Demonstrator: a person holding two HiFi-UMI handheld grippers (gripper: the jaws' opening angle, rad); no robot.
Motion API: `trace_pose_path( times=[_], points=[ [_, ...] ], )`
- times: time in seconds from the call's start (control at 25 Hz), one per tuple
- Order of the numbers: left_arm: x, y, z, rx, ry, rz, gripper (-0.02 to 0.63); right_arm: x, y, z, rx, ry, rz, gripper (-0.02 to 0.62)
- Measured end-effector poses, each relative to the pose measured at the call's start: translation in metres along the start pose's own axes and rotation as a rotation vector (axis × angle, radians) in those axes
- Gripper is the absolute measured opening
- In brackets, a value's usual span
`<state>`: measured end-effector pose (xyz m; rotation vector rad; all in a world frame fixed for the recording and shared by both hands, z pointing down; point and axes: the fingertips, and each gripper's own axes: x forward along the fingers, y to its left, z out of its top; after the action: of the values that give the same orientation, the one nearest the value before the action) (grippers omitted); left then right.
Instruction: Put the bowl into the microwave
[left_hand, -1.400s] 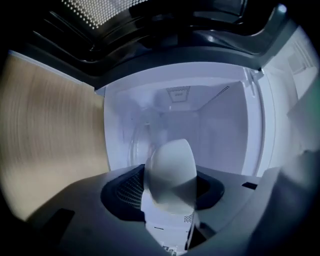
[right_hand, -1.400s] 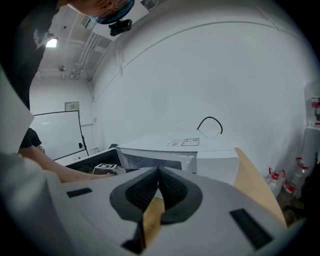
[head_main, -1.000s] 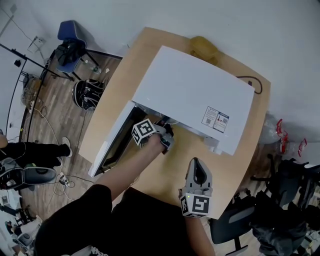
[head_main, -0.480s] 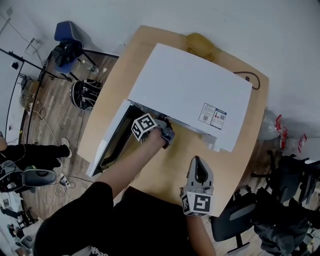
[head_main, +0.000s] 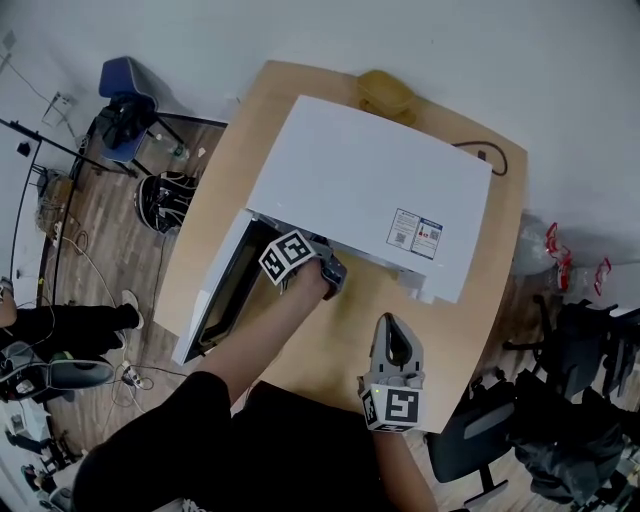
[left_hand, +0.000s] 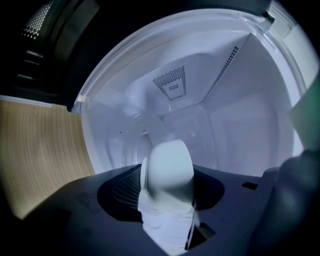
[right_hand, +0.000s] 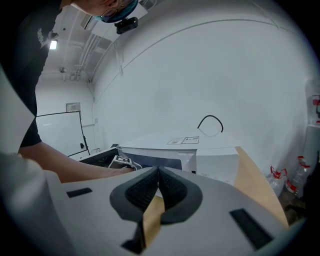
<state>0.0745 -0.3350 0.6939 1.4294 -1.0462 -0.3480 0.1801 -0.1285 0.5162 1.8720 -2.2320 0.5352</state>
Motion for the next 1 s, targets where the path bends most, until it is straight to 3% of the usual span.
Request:
trace_pose_path(
  times=[0.44, 0.6, 1.0],
  points=[
    [0.002, 0.001, 0.011, 0.276, -0.018, 0.063, 0.213, -0.003, 0.009, -0.004, 0.009, 0.009, 0.0, 0.06],
    [0.003, -0.002, 0.012, 0.336, -0.018, 0.04, 0.229, -0.003, 0.015, -0.004, 0.009, 0.007, 0.011, 0.06],
    [0.003, -0.001, 0.024, 0.513, -0.067, 0.071, 0.275, -0.006, 0.02, -0.004, 0.018, 0.013, 0.006, 0.06]
  ],
)
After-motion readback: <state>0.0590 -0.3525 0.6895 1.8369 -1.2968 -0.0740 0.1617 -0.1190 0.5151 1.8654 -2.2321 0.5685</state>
